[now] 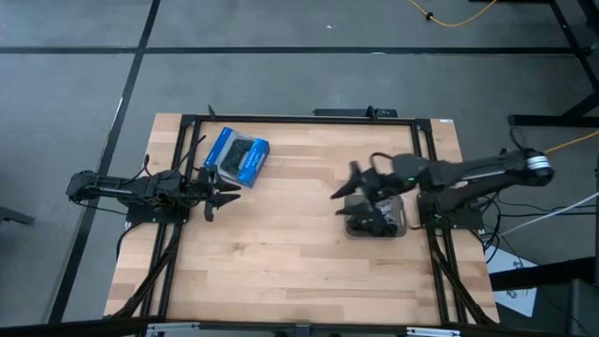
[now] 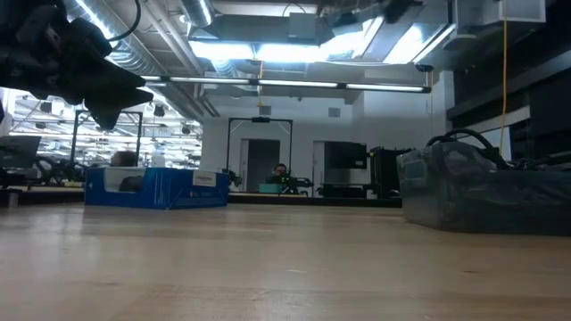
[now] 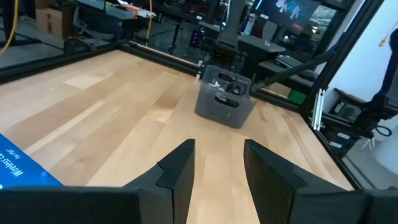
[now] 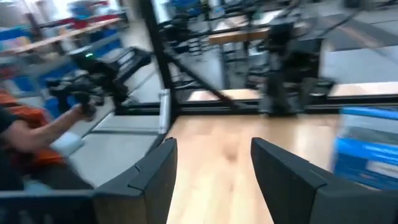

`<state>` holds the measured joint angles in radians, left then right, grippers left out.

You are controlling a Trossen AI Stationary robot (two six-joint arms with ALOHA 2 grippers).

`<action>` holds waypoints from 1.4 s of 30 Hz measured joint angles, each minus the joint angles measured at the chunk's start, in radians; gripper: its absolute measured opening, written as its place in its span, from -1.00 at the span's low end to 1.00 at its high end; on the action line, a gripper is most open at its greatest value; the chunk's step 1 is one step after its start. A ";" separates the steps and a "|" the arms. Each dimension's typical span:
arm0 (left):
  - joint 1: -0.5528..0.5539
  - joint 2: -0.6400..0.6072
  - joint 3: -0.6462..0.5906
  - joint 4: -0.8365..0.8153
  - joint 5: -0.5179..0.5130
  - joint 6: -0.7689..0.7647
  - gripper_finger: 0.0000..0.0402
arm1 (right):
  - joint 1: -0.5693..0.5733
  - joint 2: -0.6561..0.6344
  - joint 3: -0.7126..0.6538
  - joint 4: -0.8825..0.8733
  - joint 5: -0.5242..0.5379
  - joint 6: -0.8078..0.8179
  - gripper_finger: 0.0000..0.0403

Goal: Pick and place USB-C Cables
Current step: Return to Home Position

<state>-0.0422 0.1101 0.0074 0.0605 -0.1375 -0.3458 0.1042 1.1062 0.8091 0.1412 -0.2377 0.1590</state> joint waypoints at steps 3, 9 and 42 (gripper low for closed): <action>0.000 0.000 0.000 0.000 -0.013 0.011 -0.35 | 0.042 -0.131 -0.051 -0.080 0.103 -0.007 0.04; 0.000 0.000 0.000 0.000 -0.014 0.012 -0.35 | 0.161 -0.382 -0.279 -0.033 0.310 0.067 0.04; 0.000 0.000 0.000 0.000 -0.088 0.023 -0.35 | 0.012 -0.562 -0.687 0.224 0.314 -0.136 0.04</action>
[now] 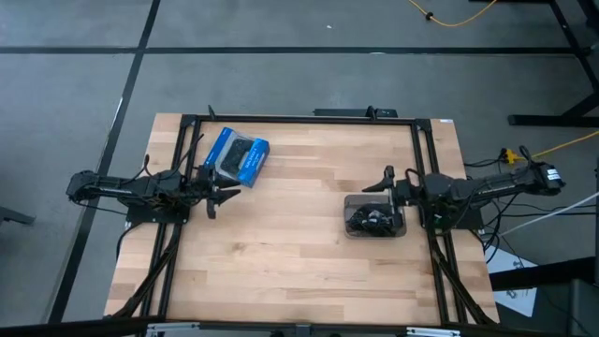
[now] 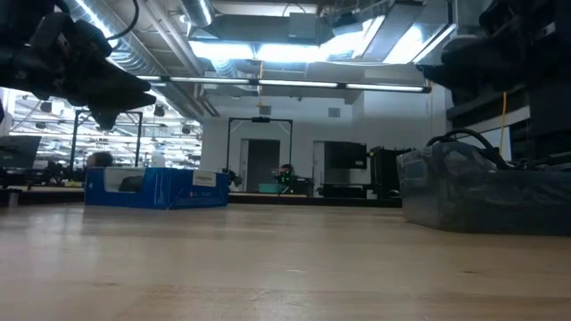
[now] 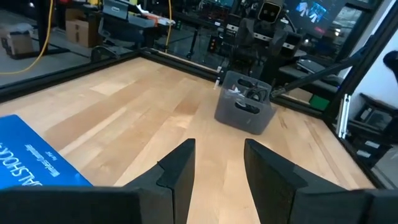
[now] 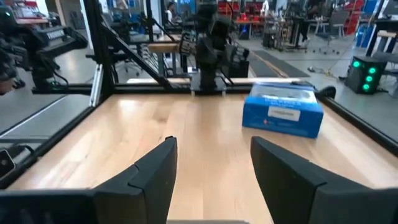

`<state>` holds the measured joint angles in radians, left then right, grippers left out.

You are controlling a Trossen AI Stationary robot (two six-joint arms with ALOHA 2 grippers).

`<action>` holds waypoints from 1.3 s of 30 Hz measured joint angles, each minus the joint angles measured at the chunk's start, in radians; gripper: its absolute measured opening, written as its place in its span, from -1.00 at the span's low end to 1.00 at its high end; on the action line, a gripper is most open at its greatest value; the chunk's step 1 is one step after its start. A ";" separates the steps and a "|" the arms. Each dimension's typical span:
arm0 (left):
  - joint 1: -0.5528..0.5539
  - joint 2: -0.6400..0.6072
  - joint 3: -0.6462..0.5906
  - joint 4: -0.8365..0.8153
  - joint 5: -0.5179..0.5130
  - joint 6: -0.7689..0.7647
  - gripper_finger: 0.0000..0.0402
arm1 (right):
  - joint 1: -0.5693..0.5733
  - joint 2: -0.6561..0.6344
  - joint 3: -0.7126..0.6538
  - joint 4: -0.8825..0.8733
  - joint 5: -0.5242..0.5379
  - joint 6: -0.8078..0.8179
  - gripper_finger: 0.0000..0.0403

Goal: Pick and place USB-C Cables
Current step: Return to Home Position

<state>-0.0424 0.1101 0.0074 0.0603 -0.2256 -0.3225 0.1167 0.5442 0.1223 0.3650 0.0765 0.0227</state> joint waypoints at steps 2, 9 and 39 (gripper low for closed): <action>0.000 0.000 0.000 -0.001 0.001 0.037 -0.35 | -0.001 0.000 -0.015 0.009 0.000 -0.002 0.04; -0.006 0.000 0.000 -0.012 0.008 0.075 -0.35 | -0.001 -0.001 -0.116 0.096 0.000 0.025 0.04; -0.095 0.000 0.000 -0.012 0.003 0.227 -0.35 | -0.062 -0.004 -0.114 0.026 0.002 0.026 0.04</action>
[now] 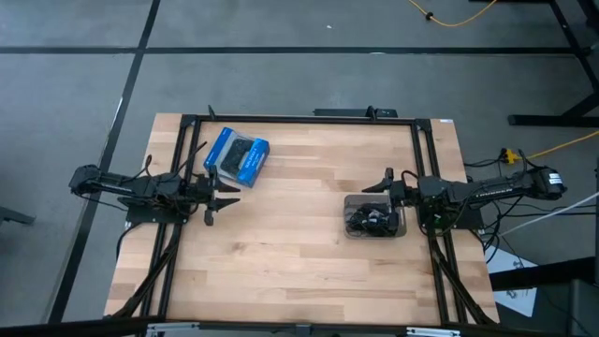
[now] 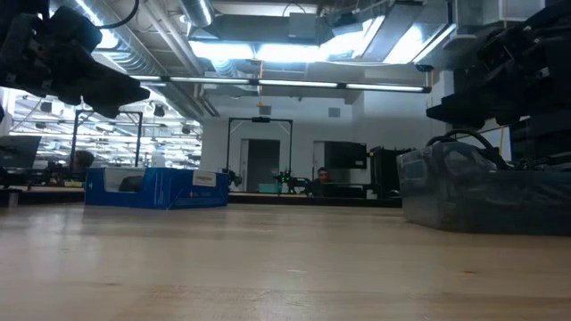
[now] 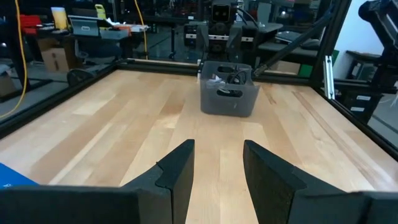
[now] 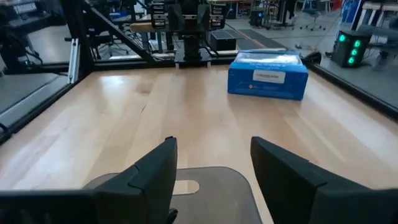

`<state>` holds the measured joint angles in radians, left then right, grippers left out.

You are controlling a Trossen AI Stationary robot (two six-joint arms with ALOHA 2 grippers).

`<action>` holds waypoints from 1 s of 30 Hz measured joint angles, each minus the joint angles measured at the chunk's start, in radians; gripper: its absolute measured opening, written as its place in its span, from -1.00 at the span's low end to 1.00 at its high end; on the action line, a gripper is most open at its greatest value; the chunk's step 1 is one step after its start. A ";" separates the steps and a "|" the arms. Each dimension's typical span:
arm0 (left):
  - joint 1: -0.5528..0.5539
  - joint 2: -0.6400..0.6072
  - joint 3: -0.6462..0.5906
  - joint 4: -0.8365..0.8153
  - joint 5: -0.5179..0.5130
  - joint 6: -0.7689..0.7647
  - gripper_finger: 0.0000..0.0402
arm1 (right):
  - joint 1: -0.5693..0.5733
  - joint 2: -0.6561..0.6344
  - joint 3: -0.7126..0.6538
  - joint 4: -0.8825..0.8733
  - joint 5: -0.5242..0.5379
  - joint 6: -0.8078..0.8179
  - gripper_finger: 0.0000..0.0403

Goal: Pick and place USB-C Cables
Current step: Return to Home Position

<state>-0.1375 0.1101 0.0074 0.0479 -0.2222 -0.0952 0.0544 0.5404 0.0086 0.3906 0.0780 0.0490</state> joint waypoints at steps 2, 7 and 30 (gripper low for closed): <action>0.000 0.000 0.000 0.000 0.000 0.000 -0.35 | 0.000 0.000 0.000 -0.005 0.000 0.036 0.04; 0.000 0.000 0.000 0.000 0.000 0.000 -0.35 | 0.000 0.000 0.000 -0.007 0.000 0.053 0.04; 0.000 0.000 0.000 -0.001 0.000 -0.002 -0.35 | 0.000 -0.178 0.000 -0.157 0.000 0.052 0.04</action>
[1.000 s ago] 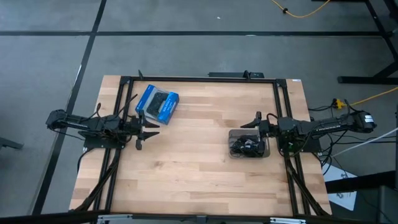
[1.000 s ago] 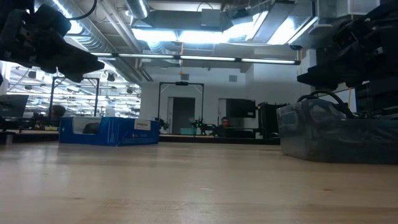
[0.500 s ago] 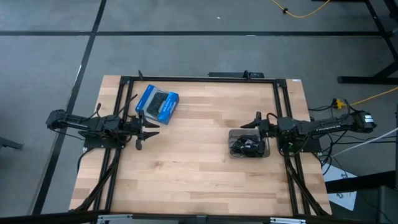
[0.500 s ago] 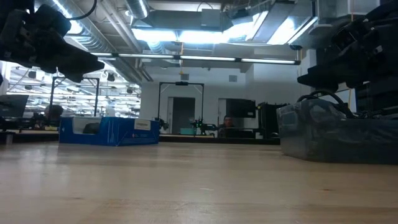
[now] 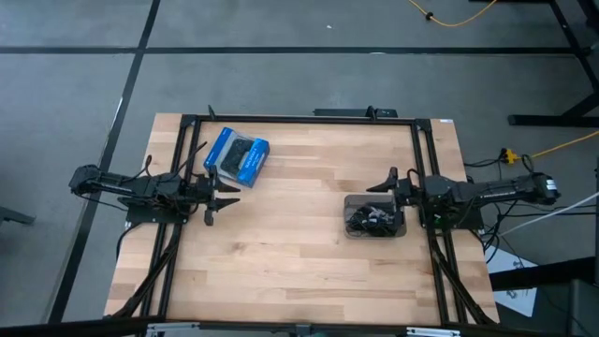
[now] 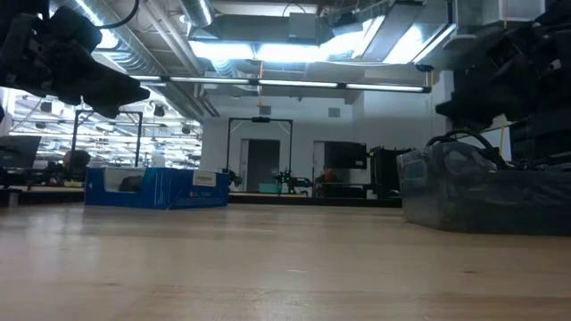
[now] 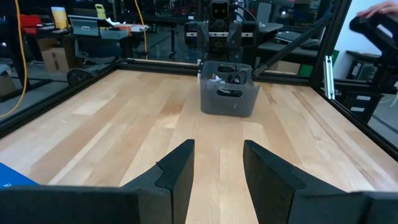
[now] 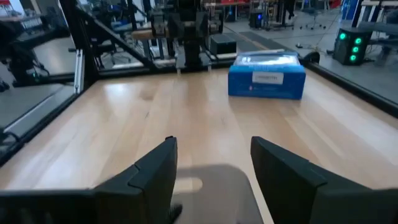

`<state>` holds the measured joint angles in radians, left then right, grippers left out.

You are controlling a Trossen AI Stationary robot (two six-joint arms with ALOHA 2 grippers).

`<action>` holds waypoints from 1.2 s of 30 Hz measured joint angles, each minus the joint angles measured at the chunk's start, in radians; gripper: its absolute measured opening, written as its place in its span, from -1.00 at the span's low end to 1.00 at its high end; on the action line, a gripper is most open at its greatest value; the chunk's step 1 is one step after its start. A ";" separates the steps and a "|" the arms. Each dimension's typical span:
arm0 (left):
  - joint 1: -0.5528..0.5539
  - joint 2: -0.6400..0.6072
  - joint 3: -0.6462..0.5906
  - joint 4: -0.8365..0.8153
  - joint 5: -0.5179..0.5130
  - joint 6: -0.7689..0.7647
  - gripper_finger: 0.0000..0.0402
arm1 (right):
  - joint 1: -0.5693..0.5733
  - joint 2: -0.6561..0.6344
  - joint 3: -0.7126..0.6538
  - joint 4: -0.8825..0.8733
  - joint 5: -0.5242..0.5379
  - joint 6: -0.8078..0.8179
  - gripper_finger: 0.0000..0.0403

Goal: Pick and place USB-C Cables
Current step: Return to Home Position

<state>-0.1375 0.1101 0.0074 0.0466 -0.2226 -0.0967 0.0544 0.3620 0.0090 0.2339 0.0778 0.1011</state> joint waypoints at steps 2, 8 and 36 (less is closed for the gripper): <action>0.000 0.000 0.000 0.000 0.000 0.000 -0.35 | 0.000 -0.075 0.000 -0.100 0.000 -0.004 0.04; 0.000 0.000 0.000 0.000 0.000 0.000 -0.35 | 0.000 -0.208 0.000 -0.206 -0.044 -0.002 0.04; 0.000 0.000 0.000 0.000 0.000 0.000 -0.35 | 0.000 -0.362 0.001 -0.211 -0.098 -0.001 0.04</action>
<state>-0.1375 0.1097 0.0074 0.0462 -0.2226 -0.0968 0.0544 0.0002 0.0097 0.0231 -0.0204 0.0996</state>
